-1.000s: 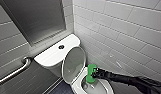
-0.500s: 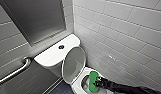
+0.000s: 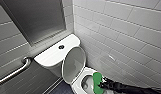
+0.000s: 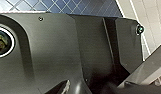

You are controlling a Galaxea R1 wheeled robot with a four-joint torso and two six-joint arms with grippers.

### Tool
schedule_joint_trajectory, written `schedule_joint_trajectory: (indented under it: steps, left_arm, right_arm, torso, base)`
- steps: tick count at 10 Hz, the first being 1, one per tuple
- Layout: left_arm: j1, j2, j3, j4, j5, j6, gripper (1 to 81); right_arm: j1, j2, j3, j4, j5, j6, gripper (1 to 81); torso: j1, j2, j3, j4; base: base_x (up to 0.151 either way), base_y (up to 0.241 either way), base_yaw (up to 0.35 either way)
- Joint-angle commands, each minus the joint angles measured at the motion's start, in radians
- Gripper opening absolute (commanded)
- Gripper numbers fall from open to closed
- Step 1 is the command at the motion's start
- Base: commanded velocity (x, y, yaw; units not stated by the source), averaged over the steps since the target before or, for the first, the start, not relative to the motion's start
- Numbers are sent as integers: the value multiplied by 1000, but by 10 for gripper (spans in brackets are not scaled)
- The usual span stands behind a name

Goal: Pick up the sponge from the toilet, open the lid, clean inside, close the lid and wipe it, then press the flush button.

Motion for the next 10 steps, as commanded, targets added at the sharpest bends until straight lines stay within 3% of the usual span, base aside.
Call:
schedule_joint_trajectory:
  steps: [1, 10]
  left_arm:
    - [-6, -7, 20, 12, 69, 5, 811]
    - [-7, -8, 13, 2, 67, 11, 811]
  right_arm:
    - [53, -109, 108, 10, -90, 28, 10]
    - [-25, -396, 451, 4, -245, 81, 10]
  torso:
    - [0, 0, 0, 0]
    - [0, 0, 0, 0]
  base:
    - [0, 0, 0]
    - [0, 0, 0]
